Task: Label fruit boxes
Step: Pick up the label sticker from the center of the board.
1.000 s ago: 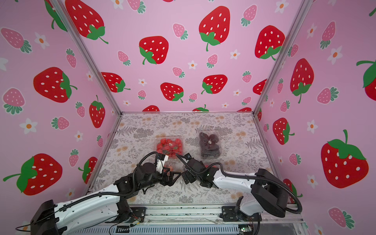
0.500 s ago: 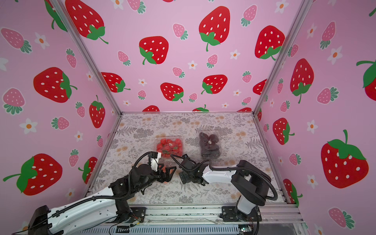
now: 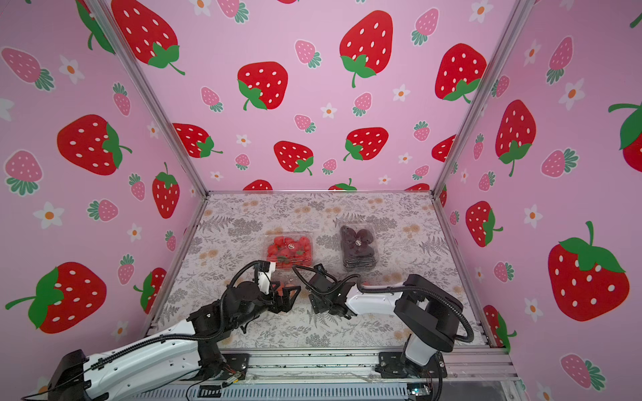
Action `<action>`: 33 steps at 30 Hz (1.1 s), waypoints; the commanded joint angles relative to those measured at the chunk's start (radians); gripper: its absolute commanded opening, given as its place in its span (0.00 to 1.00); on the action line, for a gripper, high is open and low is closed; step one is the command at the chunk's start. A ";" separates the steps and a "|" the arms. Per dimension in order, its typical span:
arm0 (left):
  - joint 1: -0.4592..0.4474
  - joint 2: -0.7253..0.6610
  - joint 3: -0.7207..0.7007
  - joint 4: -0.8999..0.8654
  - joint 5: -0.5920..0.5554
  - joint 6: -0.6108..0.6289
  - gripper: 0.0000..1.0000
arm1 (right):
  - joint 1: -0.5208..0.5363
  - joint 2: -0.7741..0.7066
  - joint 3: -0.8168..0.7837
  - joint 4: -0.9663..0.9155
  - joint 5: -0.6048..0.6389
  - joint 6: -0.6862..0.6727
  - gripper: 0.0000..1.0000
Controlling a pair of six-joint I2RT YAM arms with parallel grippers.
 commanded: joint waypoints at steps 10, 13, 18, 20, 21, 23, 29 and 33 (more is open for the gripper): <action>-0.002 0.018 -0.024 0.072 -0.019 -0.022 0.97 | -0.005 0.007 -0.045 0.052 -0.077 -0.037 0.46; -0.002 0.036 -0.039 0.125 0.032 0.007 0.95 | -0.015 -0.021 -0.042 0.087 -0.160 -0.074 0.38; -0.001 0.058 -0.049 0.190 0.077 0.024 0.92 | -0.015 -0.102 -0.061 0.090 -0.143 -0.093 0.37; -0.002 0.069 -0.059 0.223 0.084 0.020 0.90 | -0.016 -0.144 -0.081 0.096 -0.124 -0.102 0.37; -0.002 0.077 -0.064 0.244 0.084 0.017 0.88 | -0.017 -0.164 -0.087 0.095 -0.115 -0.107 0.36; -0.002 0.103 -0.090 0.322 0.103 0.007 0.84 | -0.021 -0.189 -0.088 0.074 -0.116 -0.122 0.35; -0.006 0.215 -0.087 0.468 0.142 -0.026 0.83 | -0.025 -0.335 -0.153 0.116 -0.147 -0.182 0.34; -0.006 0.266 -0.049 0.486 0.129 -0.036 0.90 | -0.025 -0.430 -0.186 0.122 -0.193 -0.231 0.35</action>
